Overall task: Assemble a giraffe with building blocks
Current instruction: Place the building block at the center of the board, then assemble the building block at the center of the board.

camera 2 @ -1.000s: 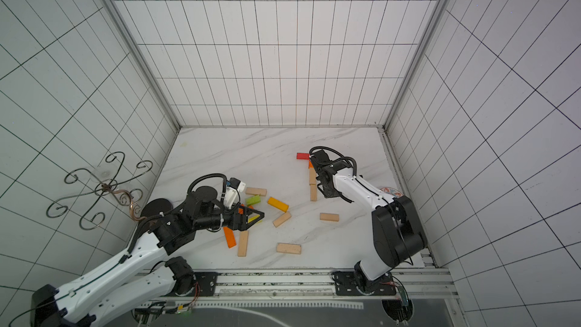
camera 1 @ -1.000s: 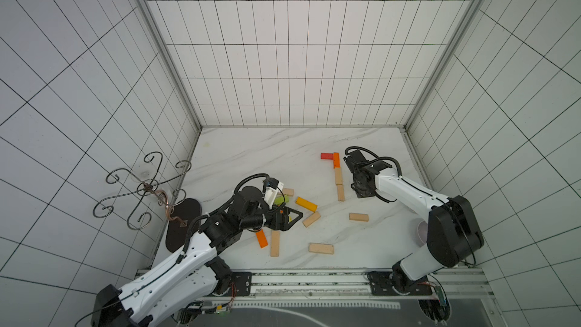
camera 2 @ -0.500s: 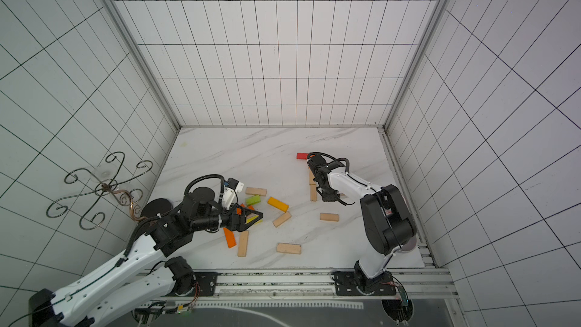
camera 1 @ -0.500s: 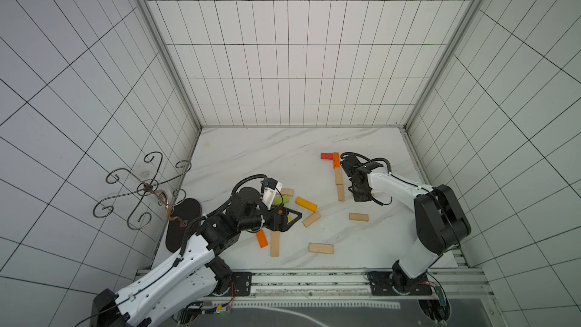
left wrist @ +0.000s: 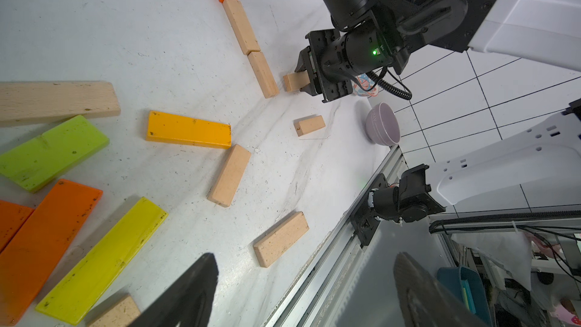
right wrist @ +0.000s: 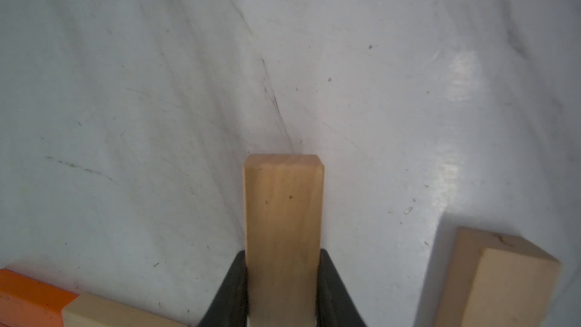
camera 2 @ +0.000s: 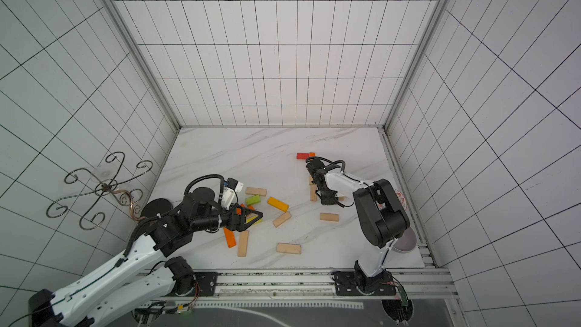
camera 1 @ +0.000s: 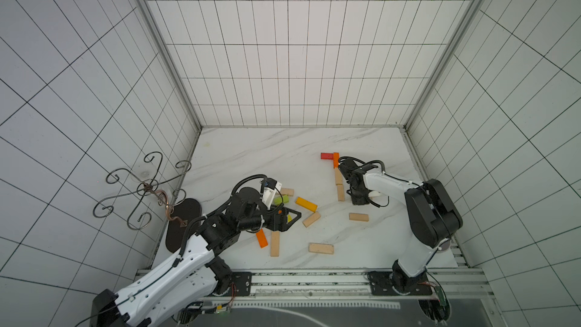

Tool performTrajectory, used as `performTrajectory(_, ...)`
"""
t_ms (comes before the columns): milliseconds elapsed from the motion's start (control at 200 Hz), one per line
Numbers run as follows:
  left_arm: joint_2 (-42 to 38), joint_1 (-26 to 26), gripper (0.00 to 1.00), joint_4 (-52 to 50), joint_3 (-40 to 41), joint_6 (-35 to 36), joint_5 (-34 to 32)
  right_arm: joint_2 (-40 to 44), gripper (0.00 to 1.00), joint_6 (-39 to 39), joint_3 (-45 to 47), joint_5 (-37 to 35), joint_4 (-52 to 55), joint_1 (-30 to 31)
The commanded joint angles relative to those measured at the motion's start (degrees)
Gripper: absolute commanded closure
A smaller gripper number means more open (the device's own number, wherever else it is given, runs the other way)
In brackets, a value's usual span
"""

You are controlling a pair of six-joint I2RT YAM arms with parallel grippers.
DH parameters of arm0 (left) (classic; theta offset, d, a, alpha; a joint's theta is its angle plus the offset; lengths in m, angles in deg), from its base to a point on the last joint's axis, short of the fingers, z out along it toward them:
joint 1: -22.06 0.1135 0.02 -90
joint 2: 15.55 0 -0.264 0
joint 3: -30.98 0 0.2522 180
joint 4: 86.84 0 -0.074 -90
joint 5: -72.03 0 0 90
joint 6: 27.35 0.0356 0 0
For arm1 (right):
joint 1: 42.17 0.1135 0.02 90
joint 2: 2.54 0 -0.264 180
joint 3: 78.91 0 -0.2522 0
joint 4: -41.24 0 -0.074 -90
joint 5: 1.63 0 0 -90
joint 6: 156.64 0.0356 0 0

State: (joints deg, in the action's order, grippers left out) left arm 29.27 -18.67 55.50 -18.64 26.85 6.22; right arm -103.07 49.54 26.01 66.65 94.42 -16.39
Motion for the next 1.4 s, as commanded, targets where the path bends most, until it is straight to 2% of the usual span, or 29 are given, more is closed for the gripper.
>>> performTrajectory(0, -1.54, -0.14, 0.12, -0.52, -2.48, 0.02, -1.27, -1.48, 0.62, 1.61, 1.43, -0.86, 0.86, -0.35)
performTrajectory(60, -2.3, -0.14, 0.12, -0.95, -2.57, -0.02, -1.76, -1.98, 0.58, 1.43, 0.82, -0.79, 1.1, -0.29)
performTrajectory(315, -4.64, -0.14, 0.12, -3.02, -2.62, -0.08, -2.43, -2.45, 0.52, -0.76, 0.06, 0.53, 0.94, -0.2)
performTrajectory(490, -4.74, -0.13, 0.12, -3.48, -2.73, 0.01, -2.91, -0.04, 0.39, -7.46, -2.26, -2.06, 2.05, 0.23)
performTrajectory(580, -4.83, -0.14, 0.12, -3.26, -2.64, -0.22, -3.08, 2.07, 0.28, -10.27, -2.77, -2.83, 2.66, 0.28)
performTrajectory(695, -4.83, -0.14, 0.12, -3.17, -2.58, -0.36, -3.34, 5.88, 0.22, -15.2, -3.84, -4.83, 3.67, 0.73)
performTrajectory(815, -4.52, -0.13, 0.12, -2.95, -2.55, -0.43, -3.6, 10.31, 0.21, -24.67, -5.55, -7.31, 3.81, 1.42)
performTrajectory(905, -4.09, -0.11, 0.12, -2.65, -2.56, -0.43, -3.77, 12.7, 0.21, -37.18, -5.88, -8.79, 1.53, 1.17)
performTrajectory(965, -3.58, -0.12, 0.12, -2.51, -2.64, -0.43, -3.85, 14.12, 0.21, -48.4, -5.14, -8.58, -1.75, 0.36)
performTrajectory(1040, -2.88, -0.14, 0.12, -2.16, -2.74, -0.42, -3.97, 16.68, 0.19, -62.45, -2.32, -3.51, -7.62, -1.46)
performTrajectory(1114, -2.09, -0.14, 0.12, -1.7, -2.82, -0.58, -3.99, 20.48, 0.19, -74.34, 2.08, 7.71, -15.42, -4.36)
performTrajectory(1249, 0.0, -0.14, 0.12, -1.15, -3.17, -0.35, -4.07, 23.4, 0.19, -80.3, 4.95, 20.15, -15.99, -11.41)
performTrajectory(1394, 2.16, -0.27, 0.12, -0.38, -3.22, -0.2, -4.45, 20.05, 0.19, -86.06, 3.22, 25.99, -9.25, -16.91)
